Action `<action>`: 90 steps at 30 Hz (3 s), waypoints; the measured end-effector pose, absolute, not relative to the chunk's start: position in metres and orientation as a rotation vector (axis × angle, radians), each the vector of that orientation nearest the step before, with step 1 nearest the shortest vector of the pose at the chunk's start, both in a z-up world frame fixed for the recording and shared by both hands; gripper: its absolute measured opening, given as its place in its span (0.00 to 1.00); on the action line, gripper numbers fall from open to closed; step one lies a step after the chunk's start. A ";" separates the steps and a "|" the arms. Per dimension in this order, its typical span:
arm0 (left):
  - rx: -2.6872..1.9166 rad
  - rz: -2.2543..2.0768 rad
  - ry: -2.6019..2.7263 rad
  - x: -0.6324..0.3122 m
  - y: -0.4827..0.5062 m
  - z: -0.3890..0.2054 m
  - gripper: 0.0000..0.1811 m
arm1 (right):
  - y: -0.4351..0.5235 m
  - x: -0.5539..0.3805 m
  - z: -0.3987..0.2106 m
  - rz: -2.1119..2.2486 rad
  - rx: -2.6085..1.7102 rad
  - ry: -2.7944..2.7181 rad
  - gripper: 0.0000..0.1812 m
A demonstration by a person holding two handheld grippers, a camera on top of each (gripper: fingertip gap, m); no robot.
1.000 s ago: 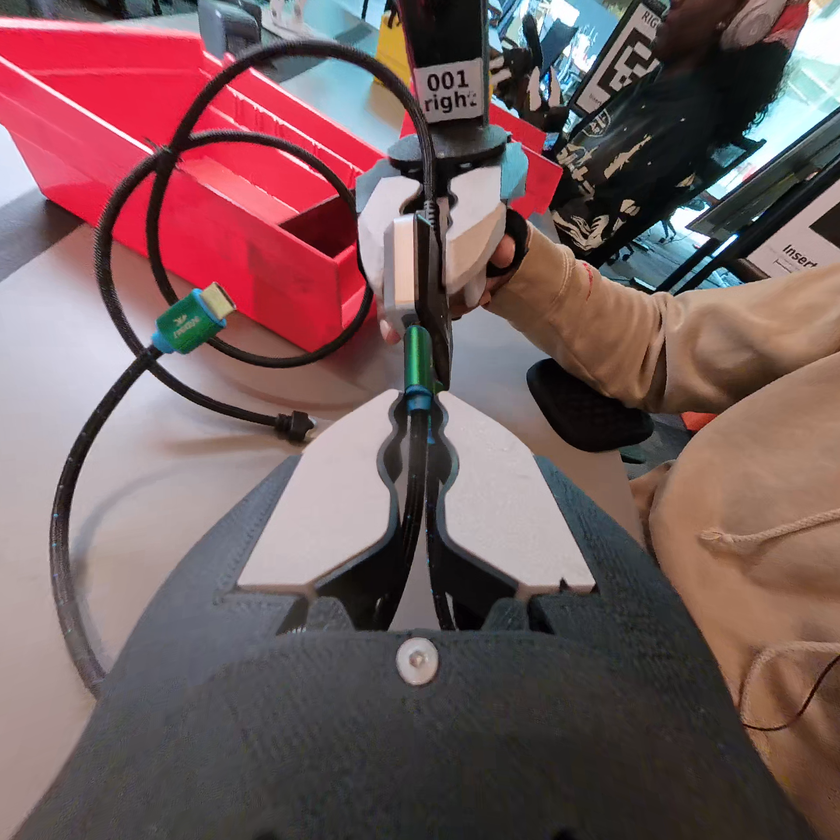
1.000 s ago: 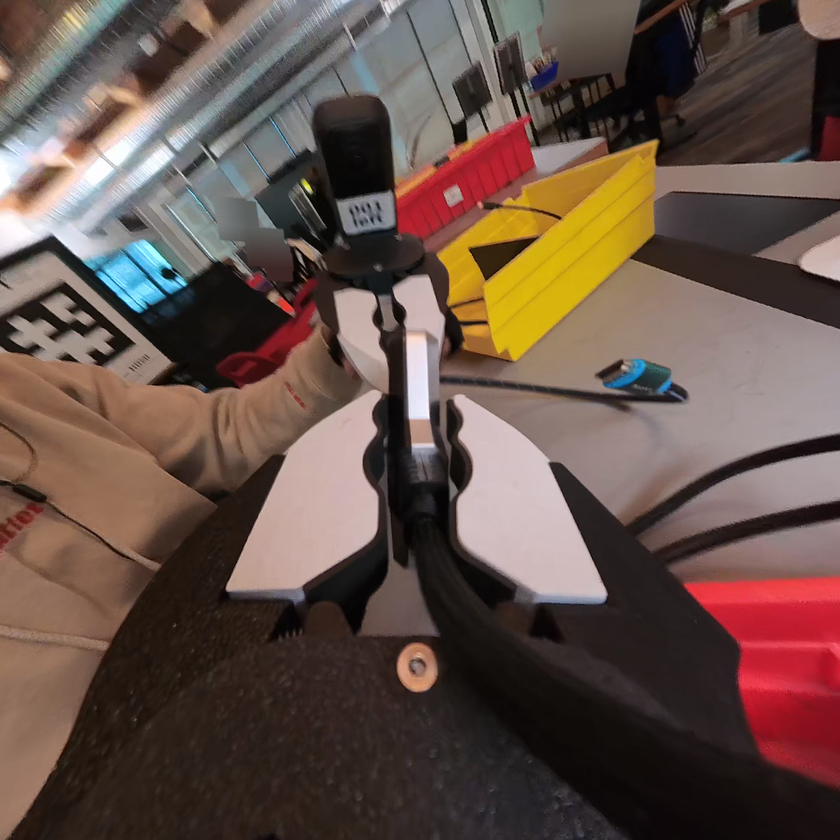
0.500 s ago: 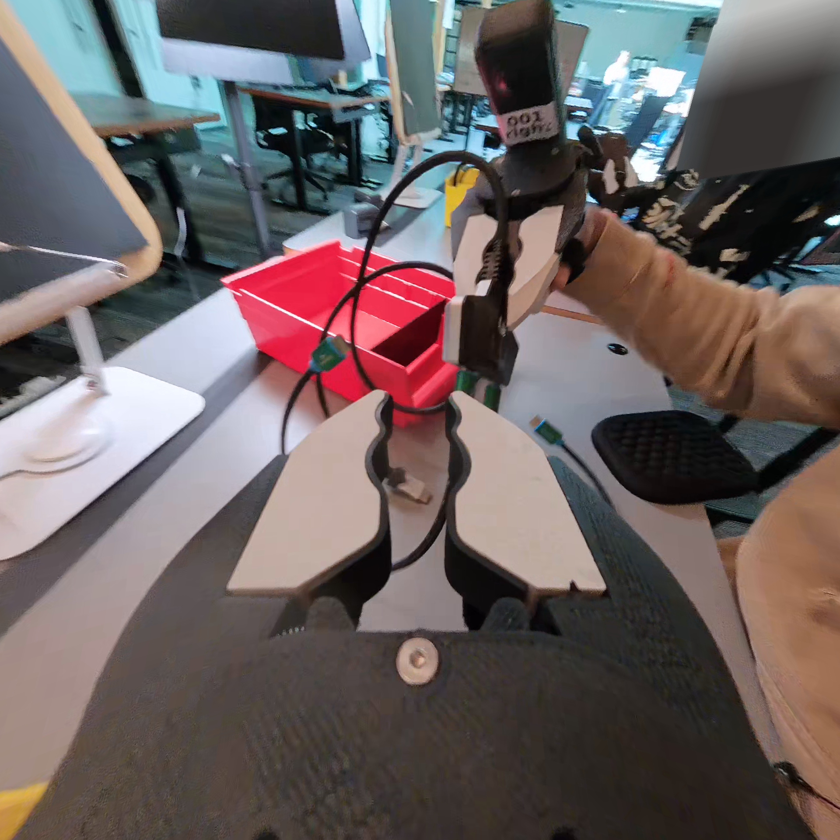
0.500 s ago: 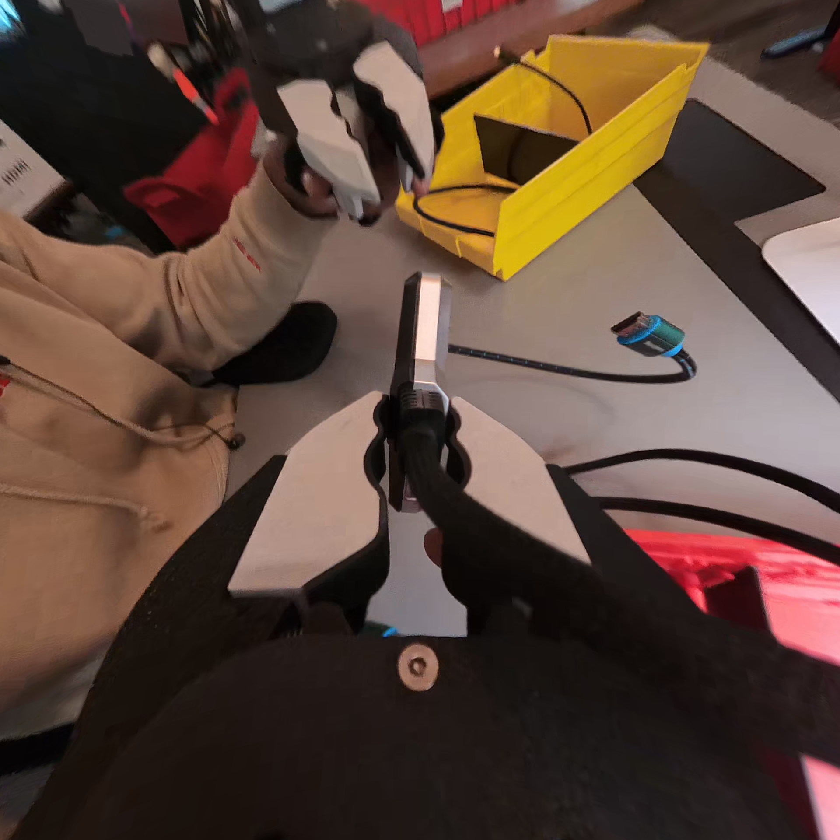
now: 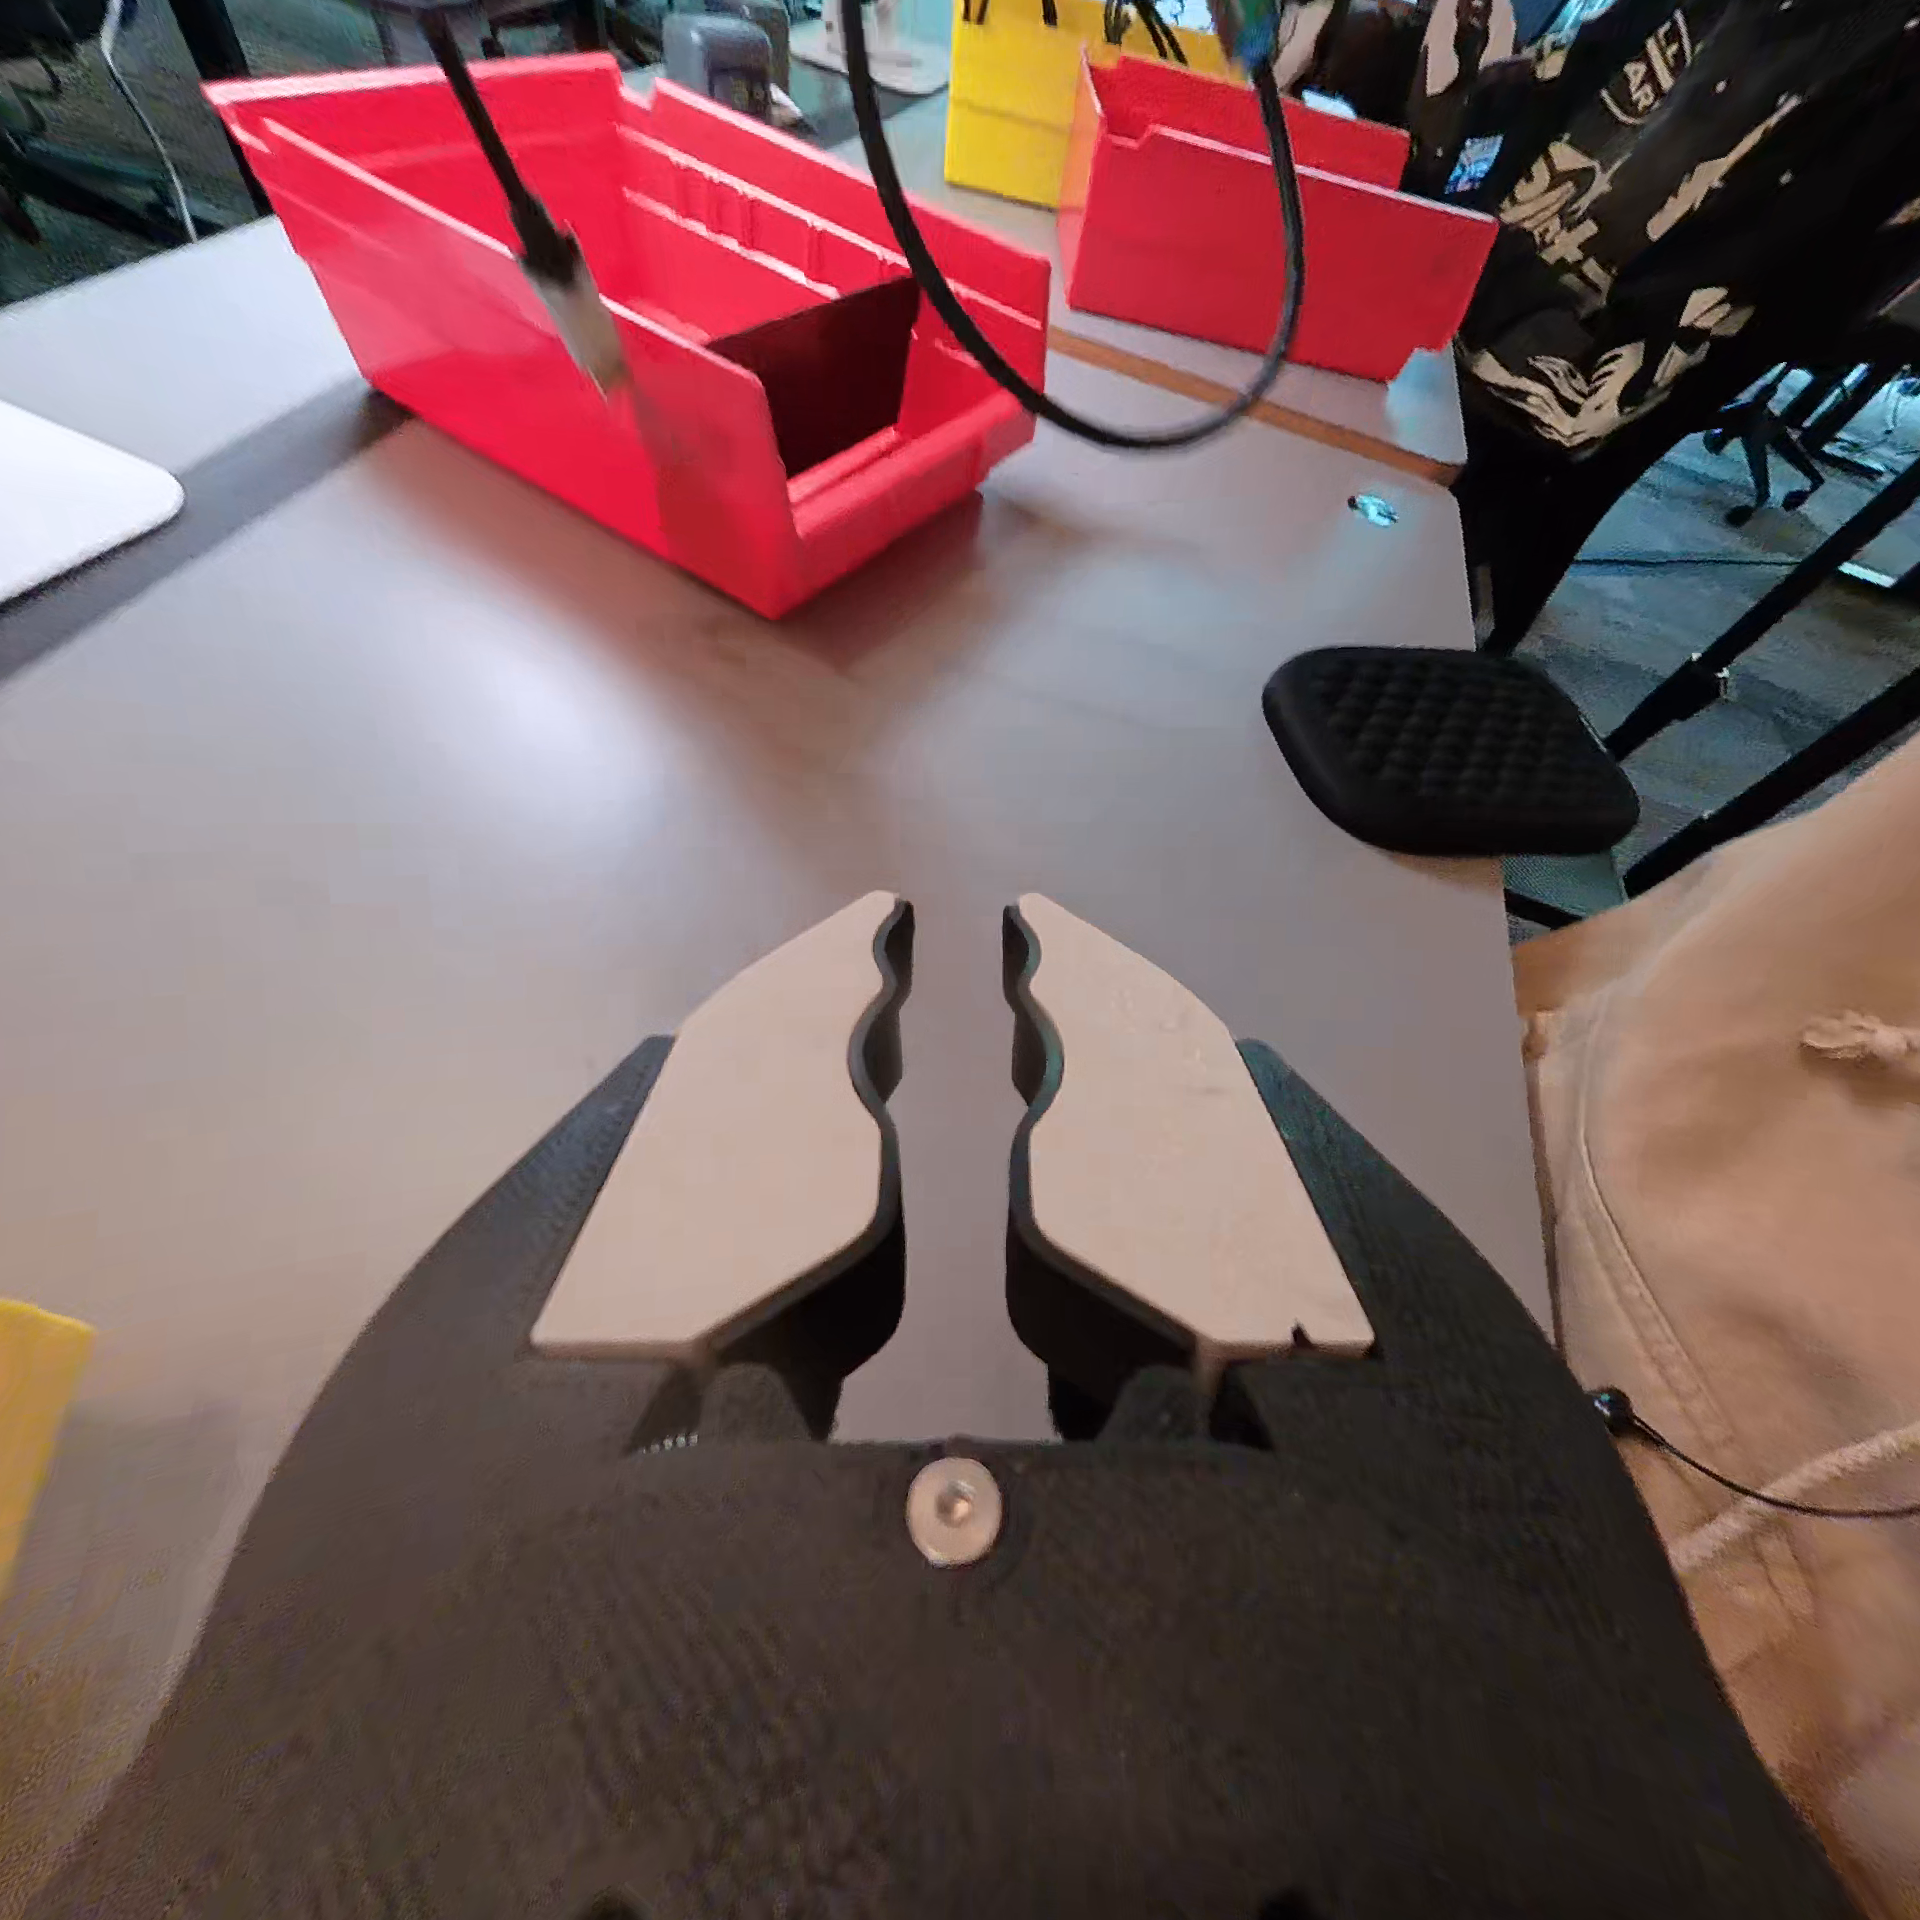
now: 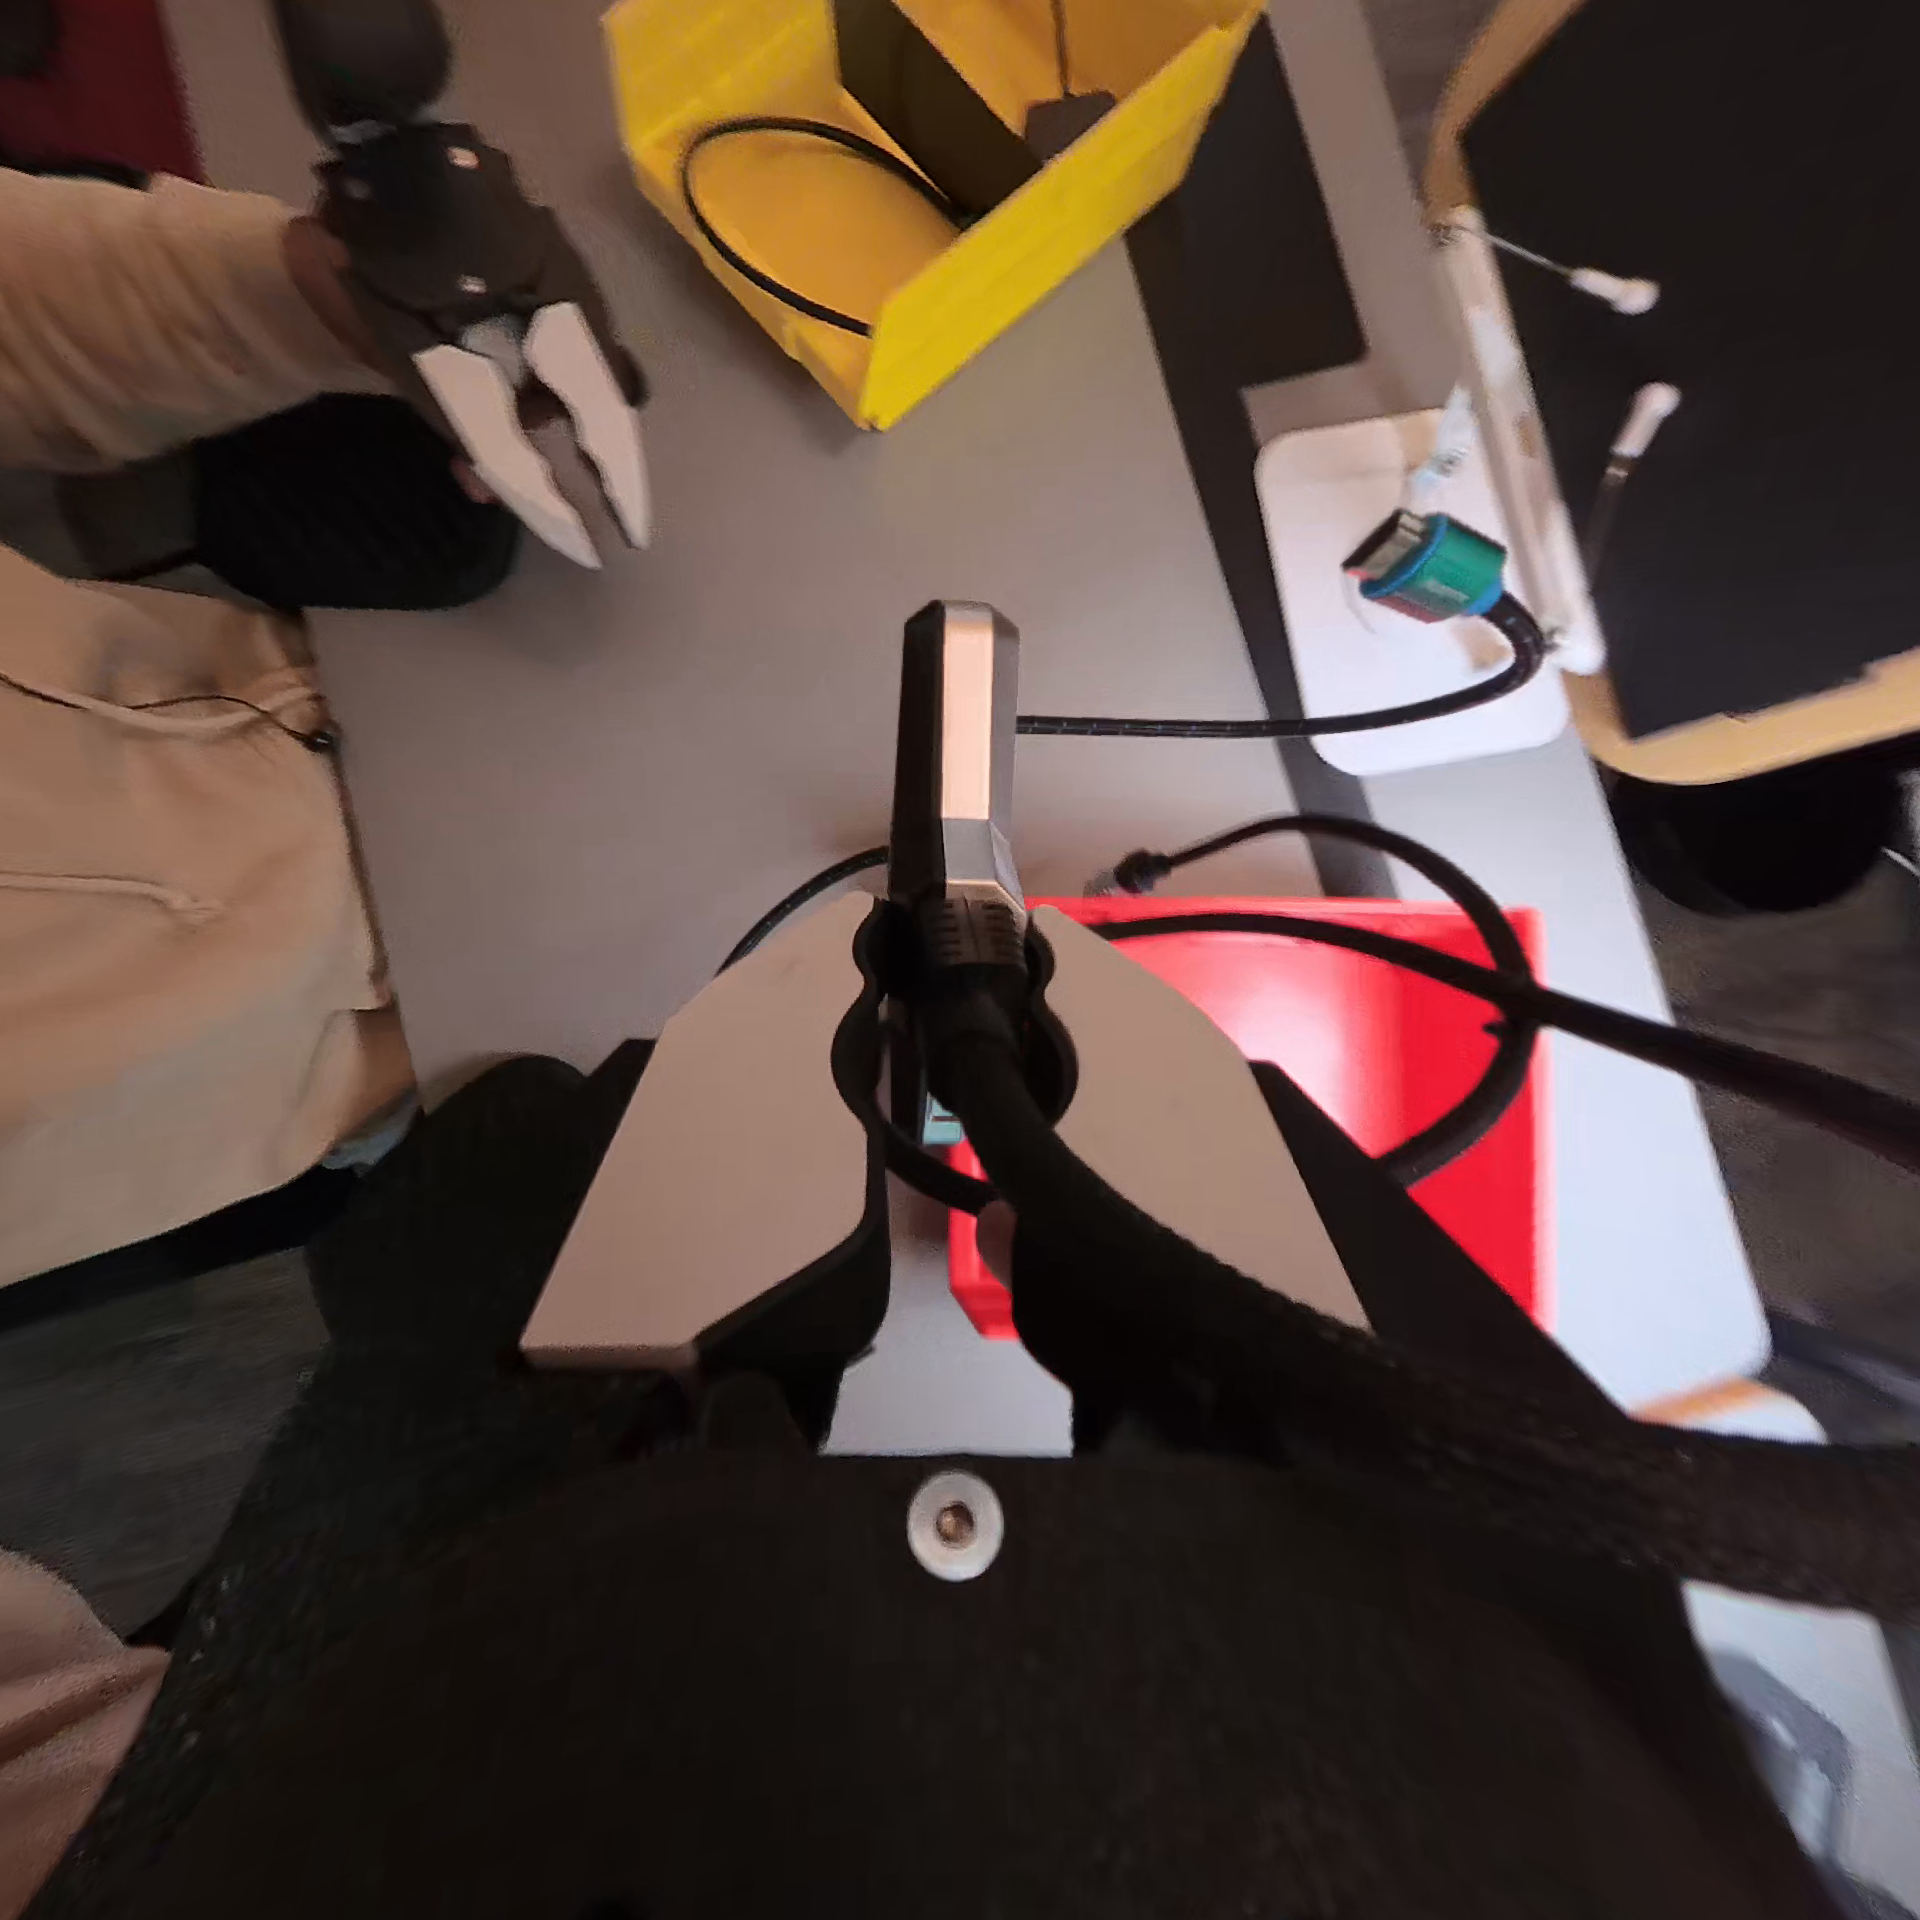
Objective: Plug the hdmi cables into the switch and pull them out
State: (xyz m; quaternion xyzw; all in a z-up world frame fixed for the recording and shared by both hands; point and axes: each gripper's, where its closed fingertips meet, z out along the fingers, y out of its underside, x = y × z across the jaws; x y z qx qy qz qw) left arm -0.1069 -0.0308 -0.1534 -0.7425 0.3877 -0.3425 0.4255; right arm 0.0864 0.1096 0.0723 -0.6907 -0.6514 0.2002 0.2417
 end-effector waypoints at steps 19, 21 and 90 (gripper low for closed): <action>-1.960 -1.021 0.857 -0.112 -0.047 -0.210 0.09 | 0.236 0.139 -0.059 0.041 -2.096 -1.786 0.13; -1.974 -1.040 0.845 -0.112 -0.046 -0.214 0.09 | 0.232 0.142 -0.085 0.177 -2.215 -1.788 0.13; -2.420 0.063 0.414 -0.397 0.122 -0.133 0.20 | 0.070 0.136 -0.202 0.624 -1.832 -0.571 0.25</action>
